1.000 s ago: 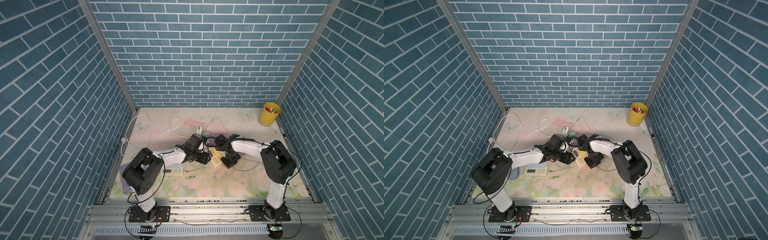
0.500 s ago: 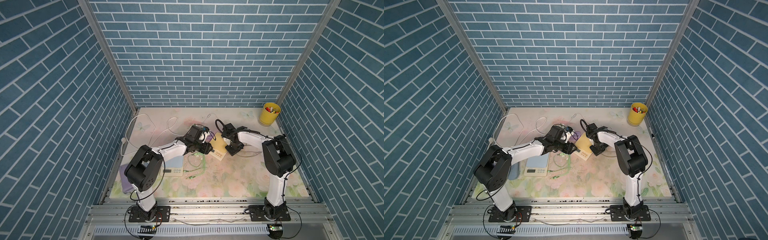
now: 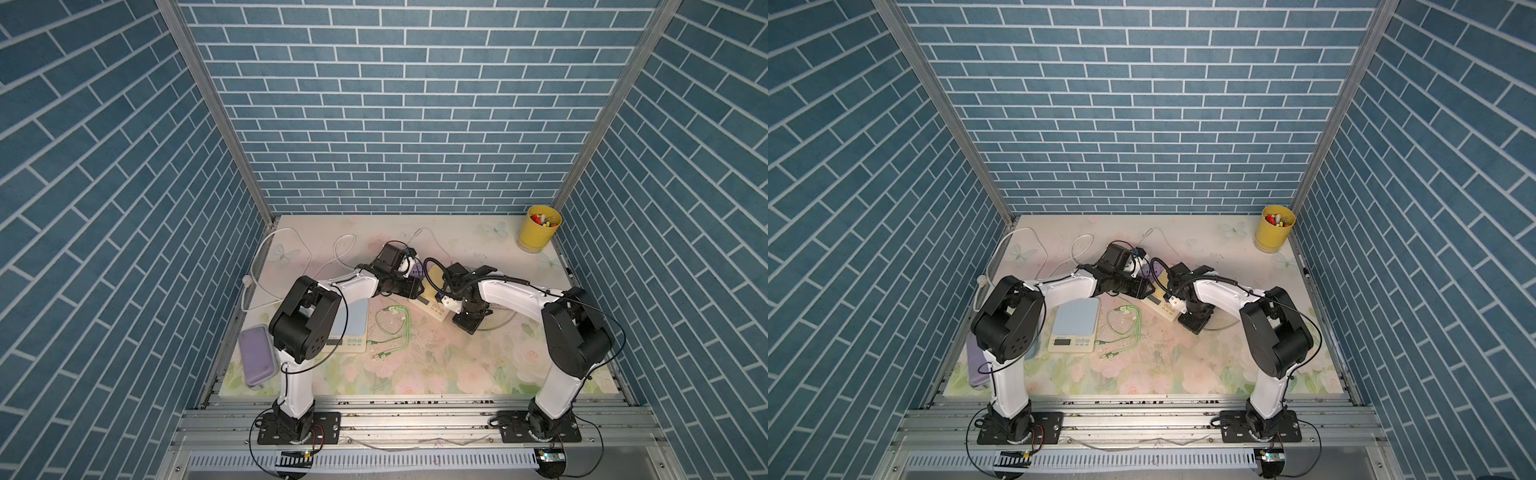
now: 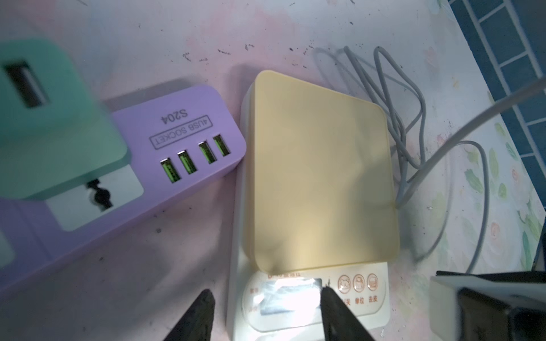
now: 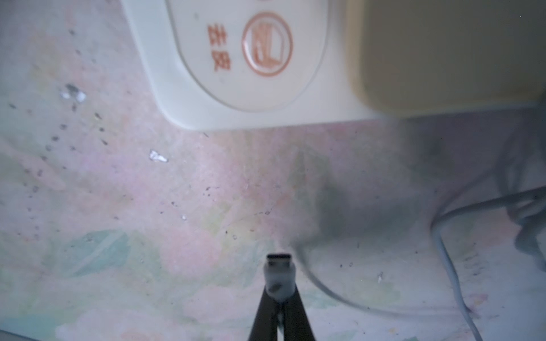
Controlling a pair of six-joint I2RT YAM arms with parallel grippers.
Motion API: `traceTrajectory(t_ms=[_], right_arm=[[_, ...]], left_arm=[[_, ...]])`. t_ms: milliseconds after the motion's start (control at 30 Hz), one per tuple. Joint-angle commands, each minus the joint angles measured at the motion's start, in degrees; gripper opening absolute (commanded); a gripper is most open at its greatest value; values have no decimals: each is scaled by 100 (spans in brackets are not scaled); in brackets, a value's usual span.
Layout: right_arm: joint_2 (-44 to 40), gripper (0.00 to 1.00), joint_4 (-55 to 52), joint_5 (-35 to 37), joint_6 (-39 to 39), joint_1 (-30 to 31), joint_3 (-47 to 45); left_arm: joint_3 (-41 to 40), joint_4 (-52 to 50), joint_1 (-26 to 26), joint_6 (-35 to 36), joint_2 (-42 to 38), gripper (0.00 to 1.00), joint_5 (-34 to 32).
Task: Charge the electronic scale
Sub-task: Adjust the charging cable.
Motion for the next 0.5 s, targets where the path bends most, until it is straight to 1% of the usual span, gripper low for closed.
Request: traceTrajectory(t_ms=[0, 67, 167, 200, 233, 300, 367, 467], right_arm=[[46, 0, -299, -348, -188, -11, 46], [-148, 0, -144, -528, -86, -10, 50], [-641, 0, 312, -880, -1, -18, -141], [-779, 0, 446, -914, 10, -21, -217], [-877, 0, 564, -1107, 14, -33, -300], [-883, 0, 595, -1032, 100, -37, -333], [-810, 0, 469, -915, 260, -36, -286], [-1094, 0, 729, -906, 481, -37, -500]], left_arm=[[77, -12, 61, -12, -1, 59, 293], [-154, 177, 55, -58, -182, 59, 459], [-483, 389, 59, -155, -468, 59, 497], [-515, 391, 67, -165, -492, 59, 491], [-506, 348, 71, -179, -487, 59, 487], [-442, 275, 104, -294, -411, 58, 615], [-561, 557, 104, -528, -443, 56, 913], [-969, 1451, 83, -1202, -629, 53, 1383]])
